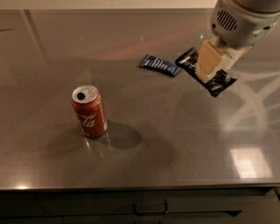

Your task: Pick rxbar chocolate

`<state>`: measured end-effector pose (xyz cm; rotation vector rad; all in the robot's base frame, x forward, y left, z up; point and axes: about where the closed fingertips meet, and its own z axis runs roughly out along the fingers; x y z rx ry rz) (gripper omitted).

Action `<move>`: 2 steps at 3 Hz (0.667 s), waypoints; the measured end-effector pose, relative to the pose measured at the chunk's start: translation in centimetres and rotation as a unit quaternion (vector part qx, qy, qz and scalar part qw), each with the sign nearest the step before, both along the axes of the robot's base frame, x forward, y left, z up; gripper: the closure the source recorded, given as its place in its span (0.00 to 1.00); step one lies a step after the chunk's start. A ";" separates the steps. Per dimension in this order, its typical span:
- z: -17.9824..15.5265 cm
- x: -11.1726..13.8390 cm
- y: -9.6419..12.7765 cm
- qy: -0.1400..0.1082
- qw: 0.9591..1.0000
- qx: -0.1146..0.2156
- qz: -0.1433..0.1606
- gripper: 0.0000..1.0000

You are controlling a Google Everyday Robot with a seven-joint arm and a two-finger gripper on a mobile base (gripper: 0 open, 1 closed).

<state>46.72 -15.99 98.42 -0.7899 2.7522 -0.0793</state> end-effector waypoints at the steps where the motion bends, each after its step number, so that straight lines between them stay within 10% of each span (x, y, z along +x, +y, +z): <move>1: 2.4 0.6 0.7 -0.027 0.999 0.011 0.021 1.00; 2: 2.4 0.7 0.7 -0.028 0.999 0.012 0.021 1.00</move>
Offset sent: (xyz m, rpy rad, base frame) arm 0.0031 0.0043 0.0194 0.0149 -0.0330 0.0341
